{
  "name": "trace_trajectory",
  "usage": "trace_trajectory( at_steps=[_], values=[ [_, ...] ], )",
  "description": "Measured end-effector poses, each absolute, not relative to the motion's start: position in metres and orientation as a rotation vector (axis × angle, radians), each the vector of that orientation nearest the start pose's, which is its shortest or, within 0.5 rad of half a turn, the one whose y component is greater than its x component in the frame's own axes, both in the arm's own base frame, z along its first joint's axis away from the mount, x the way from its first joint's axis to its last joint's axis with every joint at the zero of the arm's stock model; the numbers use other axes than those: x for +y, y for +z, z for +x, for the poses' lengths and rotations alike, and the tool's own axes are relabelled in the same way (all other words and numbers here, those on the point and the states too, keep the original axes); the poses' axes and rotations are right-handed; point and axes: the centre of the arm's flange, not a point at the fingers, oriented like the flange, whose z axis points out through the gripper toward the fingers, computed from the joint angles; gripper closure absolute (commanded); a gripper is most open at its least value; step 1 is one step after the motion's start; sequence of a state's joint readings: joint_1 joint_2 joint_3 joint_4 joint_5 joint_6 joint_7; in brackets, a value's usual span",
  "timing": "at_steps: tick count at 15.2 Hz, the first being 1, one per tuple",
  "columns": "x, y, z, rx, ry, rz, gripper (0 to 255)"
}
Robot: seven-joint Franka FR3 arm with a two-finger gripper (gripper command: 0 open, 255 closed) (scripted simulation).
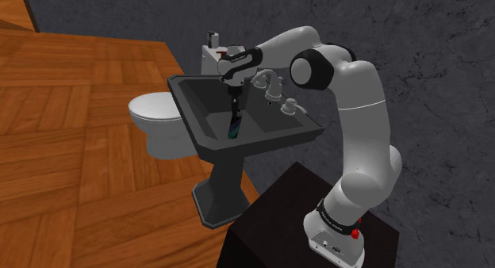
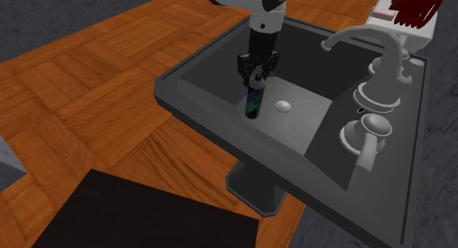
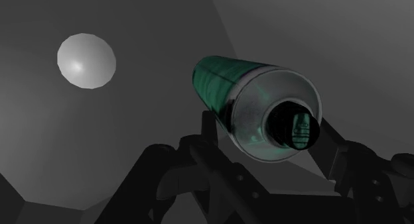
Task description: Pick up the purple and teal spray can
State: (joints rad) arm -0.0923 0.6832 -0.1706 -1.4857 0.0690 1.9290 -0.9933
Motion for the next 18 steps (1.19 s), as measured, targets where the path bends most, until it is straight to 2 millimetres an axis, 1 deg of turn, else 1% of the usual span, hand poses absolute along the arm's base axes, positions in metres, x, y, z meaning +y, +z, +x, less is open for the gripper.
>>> trace_trajectory(
  at_steps=[9, 10, 12, 18],
  values=[
    [-0.157, 0.258, 0.67, -1.073, 0.324, -2.835, 255],
    [-0.157, 0.26, 0.67, -1.073, 0.326, -2.834, 255],
    [-0.157, 0.268, 0.67, -1.073, 0.327, -2.833, 255],
    [-0.157, 0.299, 0.671, -1.073, 0.327, -2.833, 255]
  ],
)
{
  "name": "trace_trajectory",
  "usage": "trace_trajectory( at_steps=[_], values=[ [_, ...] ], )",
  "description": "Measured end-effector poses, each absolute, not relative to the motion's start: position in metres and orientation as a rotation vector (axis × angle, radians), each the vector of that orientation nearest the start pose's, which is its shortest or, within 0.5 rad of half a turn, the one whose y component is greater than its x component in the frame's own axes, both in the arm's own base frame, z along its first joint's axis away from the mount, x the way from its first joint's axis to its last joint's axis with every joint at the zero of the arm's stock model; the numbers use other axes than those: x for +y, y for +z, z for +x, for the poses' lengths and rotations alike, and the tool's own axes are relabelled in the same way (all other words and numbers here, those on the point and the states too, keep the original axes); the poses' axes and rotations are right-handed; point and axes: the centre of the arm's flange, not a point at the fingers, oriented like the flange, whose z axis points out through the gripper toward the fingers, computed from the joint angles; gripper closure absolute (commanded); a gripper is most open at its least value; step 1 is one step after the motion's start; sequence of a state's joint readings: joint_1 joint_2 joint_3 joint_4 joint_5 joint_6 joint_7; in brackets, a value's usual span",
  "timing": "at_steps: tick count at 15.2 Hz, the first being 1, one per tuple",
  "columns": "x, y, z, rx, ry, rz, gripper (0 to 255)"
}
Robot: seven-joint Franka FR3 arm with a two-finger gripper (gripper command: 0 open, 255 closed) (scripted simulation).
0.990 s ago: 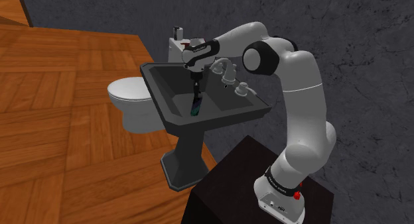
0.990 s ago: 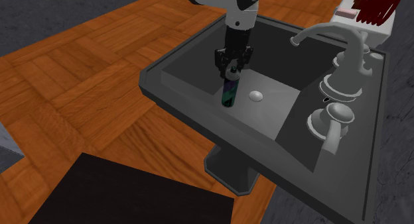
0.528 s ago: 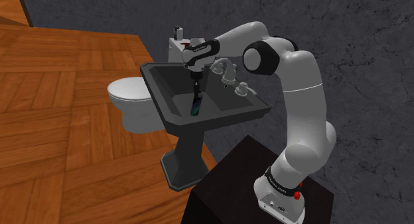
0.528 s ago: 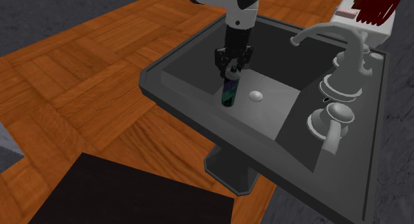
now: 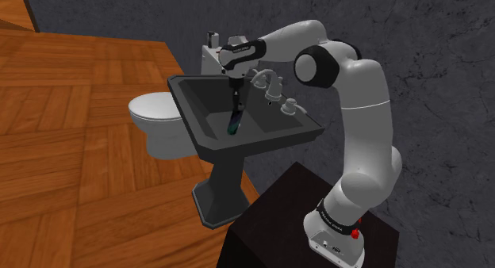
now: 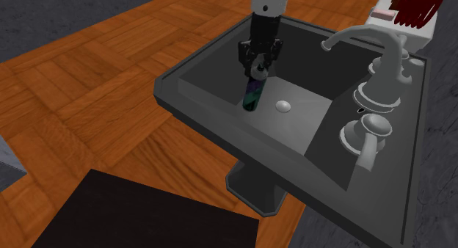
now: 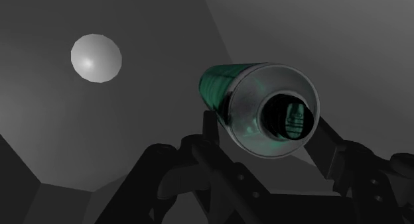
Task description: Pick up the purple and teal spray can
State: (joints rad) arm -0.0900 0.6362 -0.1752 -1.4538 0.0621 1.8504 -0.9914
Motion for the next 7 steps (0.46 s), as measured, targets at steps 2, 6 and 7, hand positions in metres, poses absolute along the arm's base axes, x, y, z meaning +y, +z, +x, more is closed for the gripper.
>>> trace_trajectory(
  at_steps=[2, 6, 7],
  values=[
    [-0.156, 0.309, 0.67, -1.072, 0.328, -2.833, 255],
    [-0.158, 0.33, 0.671, -1.073, 0.327, -2.833, 255],
    [-0.157, 0.333, 0.671, -1.073, 0.327, -2.833, 255]
  ],
)
